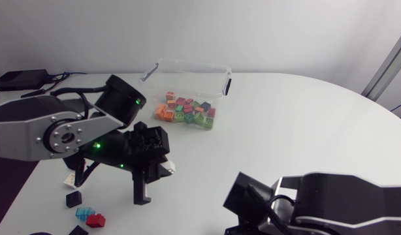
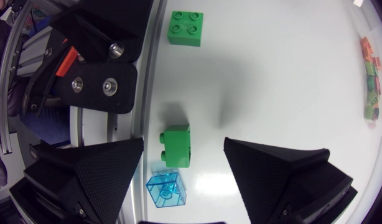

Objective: Place the duplo bricks in the container

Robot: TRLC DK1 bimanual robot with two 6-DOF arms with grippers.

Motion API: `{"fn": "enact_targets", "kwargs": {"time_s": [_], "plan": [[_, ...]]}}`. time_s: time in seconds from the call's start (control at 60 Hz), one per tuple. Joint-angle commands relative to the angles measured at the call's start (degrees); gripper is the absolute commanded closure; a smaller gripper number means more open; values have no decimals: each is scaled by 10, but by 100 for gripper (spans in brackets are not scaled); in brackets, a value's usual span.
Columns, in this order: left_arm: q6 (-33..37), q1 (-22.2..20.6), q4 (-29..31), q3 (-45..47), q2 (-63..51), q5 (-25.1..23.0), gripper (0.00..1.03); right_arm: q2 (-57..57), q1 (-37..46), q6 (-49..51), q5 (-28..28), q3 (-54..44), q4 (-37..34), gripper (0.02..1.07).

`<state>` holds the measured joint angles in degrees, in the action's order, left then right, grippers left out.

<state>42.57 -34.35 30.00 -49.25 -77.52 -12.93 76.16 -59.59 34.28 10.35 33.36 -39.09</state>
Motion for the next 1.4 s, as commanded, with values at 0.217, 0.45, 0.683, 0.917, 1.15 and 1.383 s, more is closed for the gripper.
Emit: {"fn": "enact_targets", "kwargs": {"time_s": [0.217, 0.45, 0.683, 0.917, 1.15, 1.383], "plan": [[-42, 32, -8, -88, 15, 1, 96, 50, -6, -17, -14, -27, 39, 60], [-91, 70, -61, -163, -10, -16, 96, 26, 40, 3, -18, -4, 16, 76], [-125, 110, -117, -234, -77, -25, 96, 11, 141, 47, -22, 65, -6, 76], [-157, 147, -166, -317, -179, -32, 96, 16, 203, 57, -9, 143, -9, 76], [-184, 162, -185, -398, -271, -32, 96, 38, 269, 45, 26, 234, -3, 76], [-211, 173, -202, -465, -341, -26, 59, 61, 294, 10, 37, 309, 21, 76]]}}
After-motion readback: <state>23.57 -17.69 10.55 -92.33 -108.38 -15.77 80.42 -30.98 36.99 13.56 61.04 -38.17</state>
